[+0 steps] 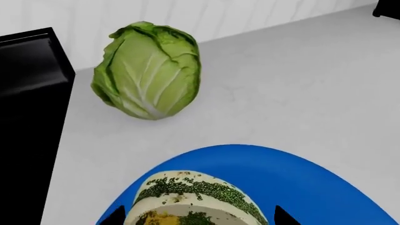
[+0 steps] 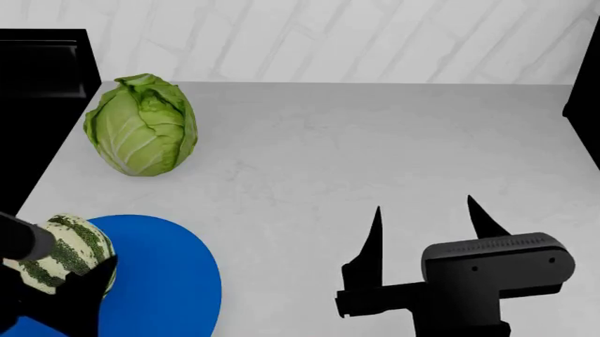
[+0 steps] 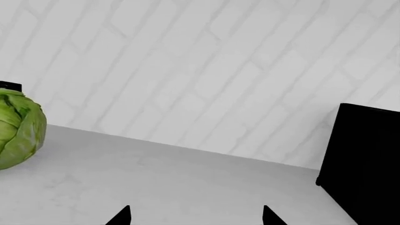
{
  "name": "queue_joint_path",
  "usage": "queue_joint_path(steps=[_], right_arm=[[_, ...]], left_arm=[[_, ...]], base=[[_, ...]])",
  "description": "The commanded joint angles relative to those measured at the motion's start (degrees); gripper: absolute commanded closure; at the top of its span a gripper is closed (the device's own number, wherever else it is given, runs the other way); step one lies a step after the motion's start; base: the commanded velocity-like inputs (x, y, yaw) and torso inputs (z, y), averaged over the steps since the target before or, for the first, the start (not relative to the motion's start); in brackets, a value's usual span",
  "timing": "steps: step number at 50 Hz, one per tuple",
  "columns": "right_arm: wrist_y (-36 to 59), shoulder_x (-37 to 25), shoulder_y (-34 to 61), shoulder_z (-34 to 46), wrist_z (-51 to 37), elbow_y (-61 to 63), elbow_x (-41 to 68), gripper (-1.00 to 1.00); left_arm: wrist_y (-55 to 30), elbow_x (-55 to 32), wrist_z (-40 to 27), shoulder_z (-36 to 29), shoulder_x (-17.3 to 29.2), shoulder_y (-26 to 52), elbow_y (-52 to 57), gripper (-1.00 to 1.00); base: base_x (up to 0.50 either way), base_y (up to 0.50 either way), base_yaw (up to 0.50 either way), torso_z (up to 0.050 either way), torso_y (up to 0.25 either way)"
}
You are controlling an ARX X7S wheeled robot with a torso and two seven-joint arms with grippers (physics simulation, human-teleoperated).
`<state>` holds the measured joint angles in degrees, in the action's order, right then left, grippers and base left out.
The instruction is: Pick the squash from the counter and place it in the microwave.
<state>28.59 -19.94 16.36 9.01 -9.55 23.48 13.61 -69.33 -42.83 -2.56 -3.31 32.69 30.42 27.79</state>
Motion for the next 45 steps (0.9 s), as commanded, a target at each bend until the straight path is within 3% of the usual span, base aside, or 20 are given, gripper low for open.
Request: queue_joint_path(steps=[1,25,26,39,45], right_arm=[[-0.23,0.92,0.22,-1.65,1.24,-0.15,-0.49,-1.00],[-0.74,0.65,-0.12,-1.56,0.83,-0.36,-0.11,-1.00],[-0.70,0.64,-0.12,-1.59,0.81,-0.30,-0.05,-1.00],[-1.14,0.60,-0.01,-1.44,0.70,-0.84,0.14,-1.00],[-0.84,0.48,0.04,-1.32,0.52,-0.43,0.20,-1.00]], left_arm=[[3.75,2.94,1.57,-0.29,-1.24,0.02,-4.12,-1.00],[3.77,2.53,1.16,-0.86,-1.01,-1.47,-3.87,-1.00],[4.07,2.80,0.81,-0.72,-1.05,-1.42,-3.68,1.00],[4.79,3.04,0.91,-1.30,-0.58,-1.48,-3.34,1.00],[7.26,1.27,1.19,2.33,-1.59,-0.51,-1.17,1.00]], base=[[0.00,0.00,0.00,0.000,0.000],[0.00,0.00,0.00,0.000,0.000],[0.00,0.00,0.00,0.000,0.000],[0.00,0.00,0.00,0.000,0.000],[0.00,0.00,0.00,0.000,0.000]])
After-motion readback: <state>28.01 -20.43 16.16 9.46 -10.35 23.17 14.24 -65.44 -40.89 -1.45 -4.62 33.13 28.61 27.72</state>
